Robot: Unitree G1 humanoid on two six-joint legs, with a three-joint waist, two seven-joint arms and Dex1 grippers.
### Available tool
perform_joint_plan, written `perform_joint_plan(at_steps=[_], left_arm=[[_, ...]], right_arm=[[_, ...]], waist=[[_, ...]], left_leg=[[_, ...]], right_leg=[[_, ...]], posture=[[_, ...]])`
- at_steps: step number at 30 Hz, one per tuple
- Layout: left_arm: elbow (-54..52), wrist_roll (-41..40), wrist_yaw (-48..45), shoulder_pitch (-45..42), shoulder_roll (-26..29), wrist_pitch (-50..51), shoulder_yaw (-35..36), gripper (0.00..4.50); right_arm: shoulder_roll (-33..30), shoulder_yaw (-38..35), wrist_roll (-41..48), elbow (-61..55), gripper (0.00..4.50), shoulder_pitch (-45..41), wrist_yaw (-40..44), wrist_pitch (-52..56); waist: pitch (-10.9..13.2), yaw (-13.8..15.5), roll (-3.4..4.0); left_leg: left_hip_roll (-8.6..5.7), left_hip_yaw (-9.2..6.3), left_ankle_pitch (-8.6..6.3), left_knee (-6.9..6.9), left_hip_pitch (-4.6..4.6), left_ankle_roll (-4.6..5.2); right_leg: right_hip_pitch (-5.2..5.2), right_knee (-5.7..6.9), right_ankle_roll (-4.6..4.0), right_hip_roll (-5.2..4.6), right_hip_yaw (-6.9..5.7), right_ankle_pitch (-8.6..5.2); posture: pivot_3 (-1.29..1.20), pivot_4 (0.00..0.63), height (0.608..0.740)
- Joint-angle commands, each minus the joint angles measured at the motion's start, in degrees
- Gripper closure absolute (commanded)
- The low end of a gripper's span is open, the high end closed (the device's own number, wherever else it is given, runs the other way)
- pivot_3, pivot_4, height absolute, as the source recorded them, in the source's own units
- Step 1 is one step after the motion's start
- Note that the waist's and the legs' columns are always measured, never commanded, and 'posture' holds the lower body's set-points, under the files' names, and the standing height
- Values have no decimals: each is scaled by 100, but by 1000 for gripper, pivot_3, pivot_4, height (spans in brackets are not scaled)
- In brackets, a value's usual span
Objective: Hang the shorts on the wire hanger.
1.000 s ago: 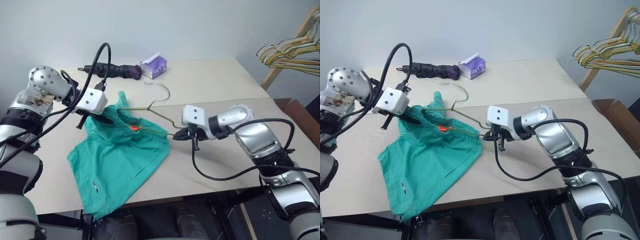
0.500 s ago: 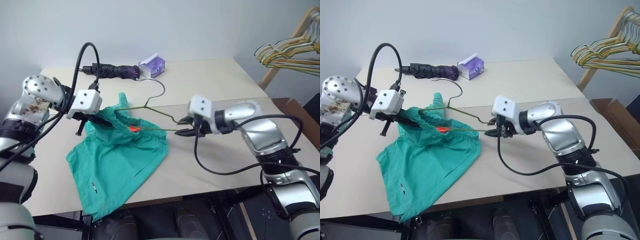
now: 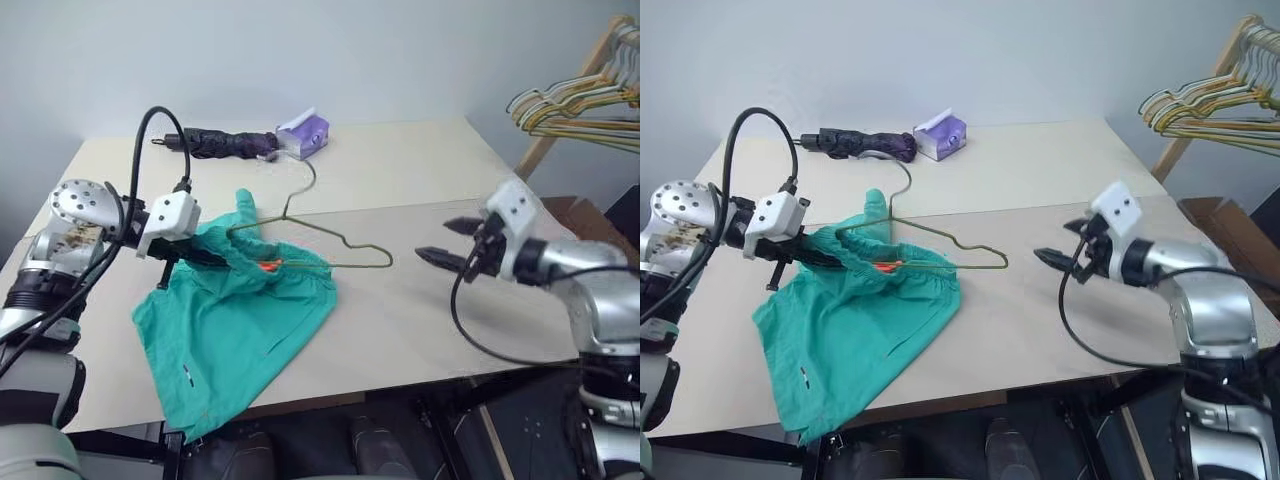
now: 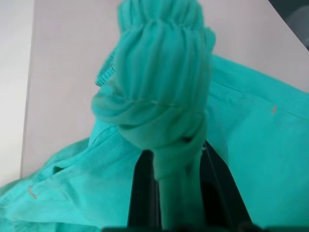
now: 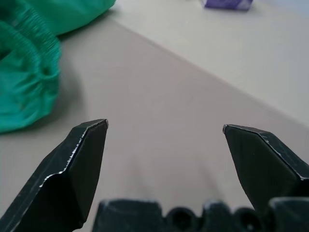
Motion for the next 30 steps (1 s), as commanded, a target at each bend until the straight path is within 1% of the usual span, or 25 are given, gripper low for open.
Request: perform_joint_plan(at_steps=[1,2,6,11,17,27,28,29,30], left_arm=[[92,144,-12,-257,-91,93,346,4500],[124,186,-23,-285,-114,100,385,4500],[281,308,-36,-429,-168,130,524,4500],[359,407,-36,-525,-159,119,612,4500],[367,468,-36,-512,-137,106,718,4500],[280,574,-36,-329,-154,159,929,4500],[271,584,-36,-311,-154,165,945,4500],[265,593,-36,-299,-152,171,956,4500],[267,604,-36,-294,-151,175,964,4500]], right_arm=[[286,147,325,-395,47,142,-150,86],[401,249,330,-398,47,157,-233,104],[1439,884,259,45,47,-214,-906,243],[2221,1332,191,704,47,-667,-1264,240],[2594,1781,-57,1362,47,-1017,-1506,167],[3213,1729,3,2208,47,-1336,-1663,21],[3280,1697,15,2257,405,-1366,-1692,0],[3322,1667,45,2276,567,-1388,-1673,-22],[3355,1633,67,2268,887,-1392,-1674,-44]], waist=[[0,-65,0],[0,-99,0],[-8,-278,-5],[-9,-337,-5],[-12,-333,-9],[-13,-317,-10],[-13,-314,-10],[-13,-311,-10],[-13,-307,-10]], left_leg=[[0,0,0,0,1,0],[0,0,0,1,3,0],[6,-3,0,-6,15,0],[1,-8,1,-11,12,0],[-1,-18,1,-11,11,0],[-1,-20,1,-11,14,0],[-1,-21,1,-12,14,0],[-1,-22,0,-12,14,0],[-1,-22,0,-12,13,0]], right_leg=[[1,1,4,0,0,-2],[1,2,7,0,1,-4],[4,5,6,8,3,-4],[1,8,-9,4,2,5],[2,10,-26,3,-6,16],[1,13,-27,4,-5,16],[1,13,-27,4,-6,16],[1,14,-27,4,-6,16],[1,13,-27,4,-6,16]], posture=[[-124,33,740],[-123,32,740],[-115,30,740],[-94,28,740],[-83,29,740],[-56,43,740],[-56,43,740],[-56,43,740],[-56,43,740]])
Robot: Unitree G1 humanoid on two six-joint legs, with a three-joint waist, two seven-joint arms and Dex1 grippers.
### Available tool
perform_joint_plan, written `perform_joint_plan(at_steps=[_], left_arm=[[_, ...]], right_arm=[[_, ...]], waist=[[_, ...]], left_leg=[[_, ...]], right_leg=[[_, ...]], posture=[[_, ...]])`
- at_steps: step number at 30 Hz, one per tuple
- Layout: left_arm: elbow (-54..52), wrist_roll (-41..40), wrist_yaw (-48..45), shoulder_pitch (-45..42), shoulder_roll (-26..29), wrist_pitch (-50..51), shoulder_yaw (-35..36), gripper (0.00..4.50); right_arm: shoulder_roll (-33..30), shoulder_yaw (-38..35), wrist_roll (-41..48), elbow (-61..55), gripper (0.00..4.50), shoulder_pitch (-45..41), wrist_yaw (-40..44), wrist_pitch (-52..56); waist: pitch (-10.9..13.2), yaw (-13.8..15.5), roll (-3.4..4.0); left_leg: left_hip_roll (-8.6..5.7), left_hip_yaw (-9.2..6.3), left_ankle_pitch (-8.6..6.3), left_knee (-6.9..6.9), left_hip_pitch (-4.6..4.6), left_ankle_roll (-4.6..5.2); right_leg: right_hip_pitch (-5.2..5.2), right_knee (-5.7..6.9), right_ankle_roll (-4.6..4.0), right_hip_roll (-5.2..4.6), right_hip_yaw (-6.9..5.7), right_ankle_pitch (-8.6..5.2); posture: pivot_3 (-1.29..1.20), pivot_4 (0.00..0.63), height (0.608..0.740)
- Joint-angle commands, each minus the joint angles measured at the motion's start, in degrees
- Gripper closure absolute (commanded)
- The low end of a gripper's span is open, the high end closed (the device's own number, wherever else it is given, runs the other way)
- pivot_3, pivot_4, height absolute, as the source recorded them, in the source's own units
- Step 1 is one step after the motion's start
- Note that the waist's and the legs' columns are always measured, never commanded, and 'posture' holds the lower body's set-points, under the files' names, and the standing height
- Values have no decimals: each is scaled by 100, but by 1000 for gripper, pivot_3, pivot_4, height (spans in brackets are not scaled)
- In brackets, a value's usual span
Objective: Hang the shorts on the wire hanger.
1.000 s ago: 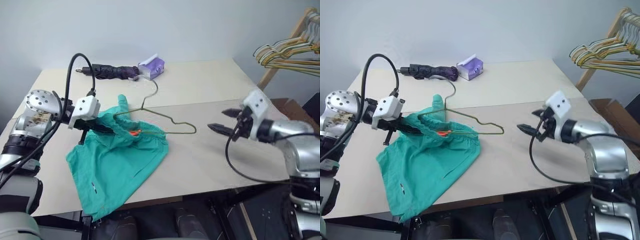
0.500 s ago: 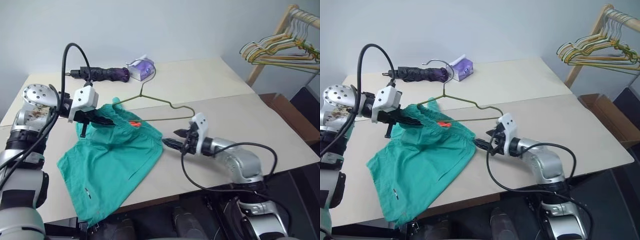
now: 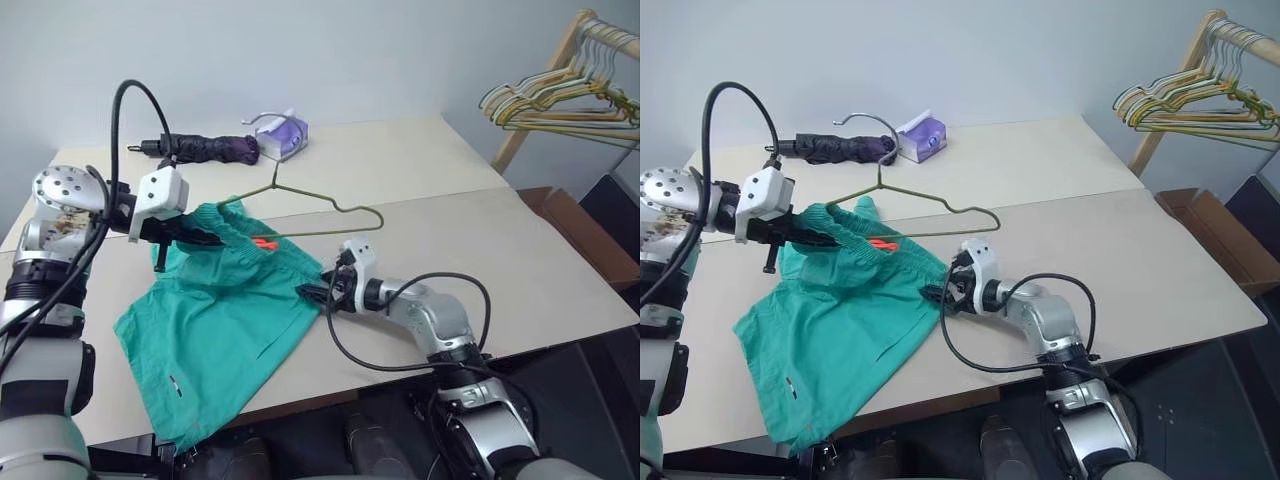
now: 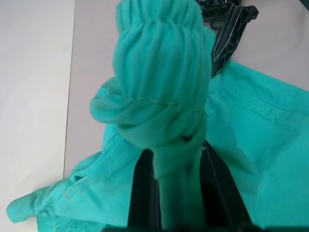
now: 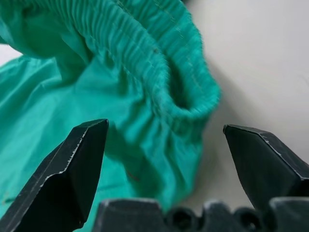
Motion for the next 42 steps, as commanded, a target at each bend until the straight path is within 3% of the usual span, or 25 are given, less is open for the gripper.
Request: perform_joint_plan(at_steps=[1,10,11,18,25,32,42], left_arm=[[-139,-8,-20,-34,71,51,225,4500],[424,417,280,-283,-9,-87,241,4500],[542,475,293,-332,-15,-123,241,4500],[847,317,-21,-452,170,-350,-5,4500],[1028,-223,-21,-673,418,-548,-714,4500],[1013,-681,-21,-653,743,-659,-1164,4500],[1626,-54,-21,-606,1121,-1171,-1254,4500]], right_arm=[[97,-163,96,-90,1209,-157,-9,-187],[-130,-110,150,-809,4291,221,79,-94],[-144,-142,185,-954,4480,284,46,-50],[-431,-553,341,-1372,4480,474,-222,235],[-1393,-1107,520,-695,4480,269,221,148],[-2283,-1045,496,-207,4480,131,941,-4],[-2929,-886,422,283,4480,-28,1605,-391]], waist=[[0,11,0],[0,79,0],[0,80,0],[0,71,0],[1,79,-1],[1,47,-1],[1,82,-1]], left_leg=[[0,0,0,0,-1,0],[-1,0,0,0,-2,0],[-1,0,0,1,-2,0],[-1,1,0,0,-5,0],[-2,2,0,0,-5,0],[-1,4,0,-1,-8,1],[-2,5,0,0,-6,1]], right_leg=[[0,0,0,0,0,0],[1,-2,18,-1,-1,-11],[1,-2,25,-1,0,-15],[-2,-3,26,-1,0,-16],[1,-7,35,-3,0,-21],[-3,-6,36,-2,3,-22],[-1,-8,38,-1,2,-23]], posture=[[-54,47,740],[-72,54,740],[-72,54,740],[-97,58,740],[-110,49,740],[-101,46,740],[-74,44,740]])
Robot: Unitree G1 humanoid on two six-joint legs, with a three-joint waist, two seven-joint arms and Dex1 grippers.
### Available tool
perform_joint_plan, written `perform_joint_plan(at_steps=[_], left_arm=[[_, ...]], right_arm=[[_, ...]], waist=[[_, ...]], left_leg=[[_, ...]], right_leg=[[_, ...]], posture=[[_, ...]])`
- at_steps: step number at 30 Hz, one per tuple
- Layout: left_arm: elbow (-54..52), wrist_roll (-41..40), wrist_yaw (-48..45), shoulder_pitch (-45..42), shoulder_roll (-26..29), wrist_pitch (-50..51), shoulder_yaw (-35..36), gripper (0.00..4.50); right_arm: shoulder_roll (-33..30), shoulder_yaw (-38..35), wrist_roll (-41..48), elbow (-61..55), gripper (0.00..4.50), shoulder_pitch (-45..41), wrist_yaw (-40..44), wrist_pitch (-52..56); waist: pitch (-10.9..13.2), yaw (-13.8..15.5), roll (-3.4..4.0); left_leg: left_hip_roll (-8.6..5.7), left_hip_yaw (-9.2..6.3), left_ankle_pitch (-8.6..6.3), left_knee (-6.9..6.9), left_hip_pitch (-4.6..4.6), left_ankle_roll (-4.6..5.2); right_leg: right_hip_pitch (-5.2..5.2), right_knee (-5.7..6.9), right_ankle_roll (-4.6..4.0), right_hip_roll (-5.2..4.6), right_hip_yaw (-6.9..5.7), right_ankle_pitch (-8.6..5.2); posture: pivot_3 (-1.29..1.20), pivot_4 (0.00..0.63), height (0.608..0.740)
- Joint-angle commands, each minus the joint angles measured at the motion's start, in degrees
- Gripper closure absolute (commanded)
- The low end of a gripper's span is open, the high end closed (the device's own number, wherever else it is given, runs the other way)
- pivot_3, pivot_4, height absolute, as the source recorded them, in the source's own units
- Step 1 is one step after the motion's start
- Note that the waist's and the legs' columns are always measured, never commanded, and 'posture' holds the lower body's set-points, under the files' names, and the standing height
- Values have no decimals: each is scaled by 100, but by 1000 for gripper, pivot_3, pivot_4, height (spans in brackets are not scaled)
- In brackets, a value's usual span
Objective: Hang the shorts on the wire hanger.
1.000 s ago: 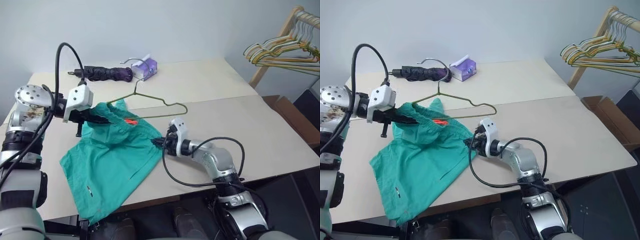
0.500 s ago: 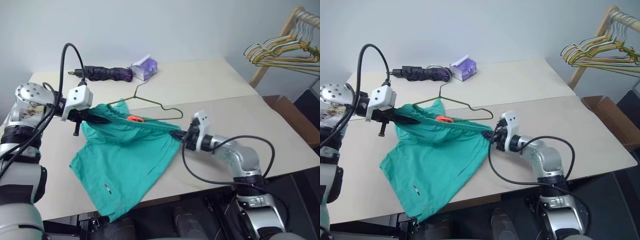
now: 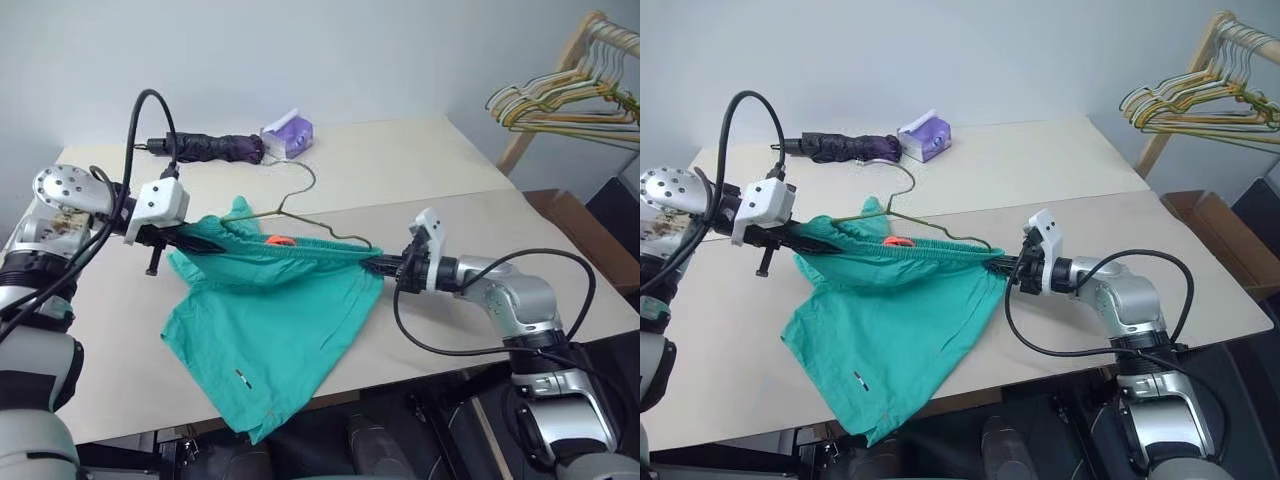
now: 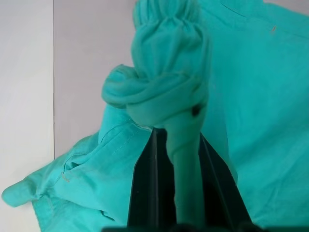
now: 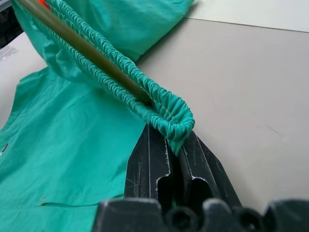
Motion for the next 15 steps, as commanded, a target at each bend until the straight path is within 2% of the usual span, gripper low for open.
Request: perform_joint_plan(at_steps=[1,8,15], left_arm=[[770,619,-57,-121,676,-148,261,4500],[1354,1158,-57,-218,710,-350,180,4500],[1015,822,-57,-137,280,-183,279,4500]], right_arm=[[-683,-398,-311,465,4480,60,19,-166],[-1058,66,-453,326,4480,79,497,-587],[-1211,195,-360,-283,4480,-93,562,-783]], waist=[[0,4,0],[0,14,0],[0,20,0]], left_leg=[[0,0,0,0,-1,0],[-1,0,0,0,-3,0],[0,0,0,1,-7,0]], right_leg=[[-1,0,0,0,0,0],[-1,-1,1,0,-1,-1],[-4,0,2,-1,-2,-1]], posture=[[-73,42,740],[-84,39,740],[-108,32,740]])
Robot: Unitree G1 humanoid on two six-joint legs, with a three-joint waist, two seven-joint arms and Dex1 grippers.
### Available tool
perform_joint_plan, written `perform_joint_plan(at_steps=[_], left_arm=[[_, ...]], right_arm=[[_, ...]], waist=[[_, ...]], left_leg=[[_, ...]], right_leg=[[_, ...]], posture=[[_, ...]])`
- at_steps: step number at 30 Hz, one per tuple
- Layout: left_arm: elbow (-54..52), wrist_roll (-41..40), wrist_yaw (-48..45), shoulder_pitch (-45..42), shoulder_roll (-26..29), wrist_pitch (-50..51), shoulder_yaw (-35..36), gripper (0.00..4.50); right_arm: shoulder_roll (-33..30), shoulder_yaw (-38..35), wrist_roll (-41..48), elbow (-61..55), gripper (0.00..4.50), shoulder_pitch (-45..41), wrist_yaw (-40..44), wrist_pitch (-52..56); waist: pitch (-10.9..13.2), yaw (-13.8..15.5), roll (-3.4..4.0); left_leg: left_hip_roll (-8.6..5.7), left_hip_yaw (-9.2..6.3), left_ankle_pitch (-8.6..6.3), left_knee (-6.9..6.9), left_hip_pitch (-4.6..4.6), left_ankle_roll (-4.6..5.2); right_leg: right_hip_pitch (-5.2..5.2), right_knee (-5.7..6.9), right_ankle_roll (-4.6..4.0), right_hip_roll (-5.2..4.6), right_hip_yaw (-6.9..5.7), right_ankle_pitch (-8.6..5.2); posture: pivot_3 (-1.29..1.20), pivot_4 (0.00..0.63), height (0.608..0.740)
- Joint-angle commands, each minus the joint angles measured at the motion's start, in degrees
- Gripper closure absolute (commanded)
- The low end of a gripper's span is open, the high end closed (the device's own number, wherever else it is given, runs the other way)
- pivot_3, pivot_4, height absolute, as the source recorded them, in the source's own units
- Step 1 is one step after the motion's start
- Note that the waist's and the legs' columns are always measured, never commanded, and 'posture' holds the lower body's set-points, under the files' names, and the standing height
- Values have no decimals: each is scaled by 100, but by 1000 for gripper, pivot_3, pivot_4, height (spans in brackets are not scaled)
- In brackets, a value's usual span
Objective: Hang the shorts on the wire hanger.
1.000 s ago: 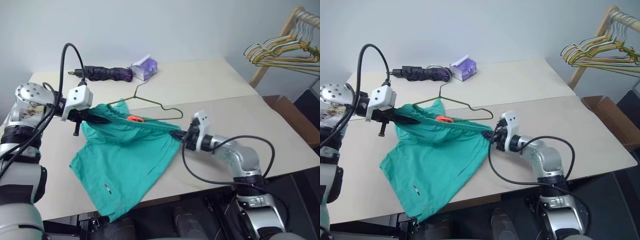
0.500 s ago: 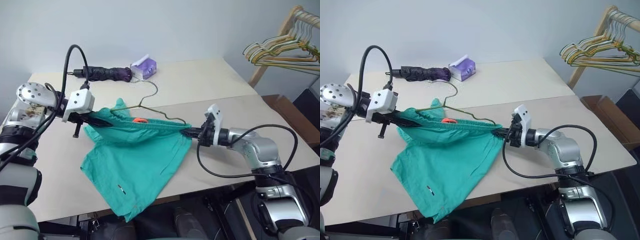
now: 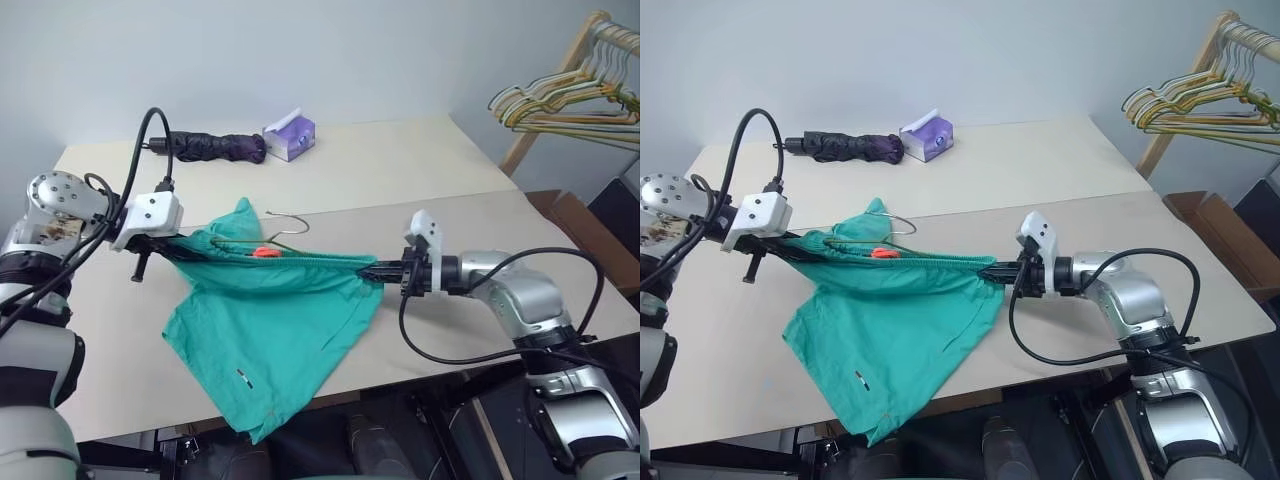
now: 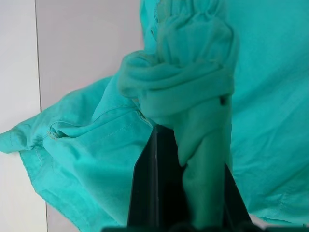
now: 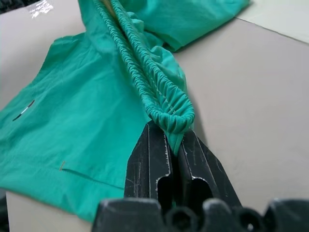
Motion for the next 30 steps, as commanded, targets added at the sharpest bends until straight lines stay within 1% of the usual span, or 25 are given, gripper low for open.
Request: perform_joint_plan(at_steps=[1,3,4,6,7,10,16,17,22,24,28,30], left_arm=[[226,51,-20,42,329,195,265,4500],[40,-140,-20,108,103,413,393,4500],[-49,-197,-20,142,-37,517,487,4500],[-210,-271,-20,222,-271,709,647,4500],[-271,-256,-17,264,-368,768,728,4500],[-410,-159,-17,381,-574,860,907,4500],[-401,46,122,414,-859,861,1171,4500],[-390,72,133,395,-892,865,1217,4500],[-380,193,135,266,-1048,842,1383,4500],[-374,227,150,190,-1145,820,1451,4500],[-472,217,153,134,-1315,842,1558,4500],[-580,193,148,156,-1393,869,1607,4500]], right_arm=[[-507,-493,-316,15,4480,-45,-167,-58],[-485,-490,-258,-302,4480,-165,-211,-5],[-456,-518,-200,-489,4206,-237,-262,67],[-455,-542,-127,-803,3544,-350,-306,216],[-480,-547,-120,-936,3322,-366,-308,250],[-574,-612,-50,-1223,2285,-401,-261,356],[-886,-820,19,-1369,280,-628,-1,546],[-947,-825,26,-1353,15,-700,71,567],[-1288,-355,-297,-1100,15,-1263,548,635],[-1287,85,-573,-901,15,-1634,725,705],[-996,756,-1035,-385,15,-2209,928,710],[-719,1097,-1338,-27,15,-2472,893,718]], waist=[[0,-4,0],[0,-14,0],[0,-18,0],[0,-36,1],[0,-34,1],[-1,-35,0],[-1,-53,-1],[-1,-57,0],[-1,-138,0],[-2,-190,0],[-2,-276,0],[-2,-332,0]], left_leg=[[0,0,0,0,0,0],[0,0,0,0,0,0],[0,1,0,0,0,0],[0,2,0,1,0,0],[0,3,0,0,1,0],[1,2,0,0,1,0],[-1,2,0,3,-1,0],[0,2,0,3,-1,0],[0,3,0,2,2,0],[0,2,0,2,2,0],[0,1,0,2,1,0],[-1,1,0,2,0,-1]], right_leg=[[0,0,0,0,0,0],[0,0,0,0,0,0],[-1,0,0,0,0,0],[-1,2,0,-1,1,0],[-3,2,0,-1,1,0],[-2,2,0,0,-1,0],[-2,0,-1,-2,0,1],[-2,0,-1,-2,0,1],[-1,2,-1,-2,0,1],[-1,1,-1,-3,-1,1],[-3,3,-2,-2,-1,1],[-5,5,-3,-3,-1,2]], posture=[[-108,32,740],[-116,31,740],[-120,30,740],[-125,25,740],[-125,25,740],[-141,22,740],[-158,21,740],[-161,19,740],[-165,15,740],[-164,13,740],[-154,9,740],[-148,8,740]])
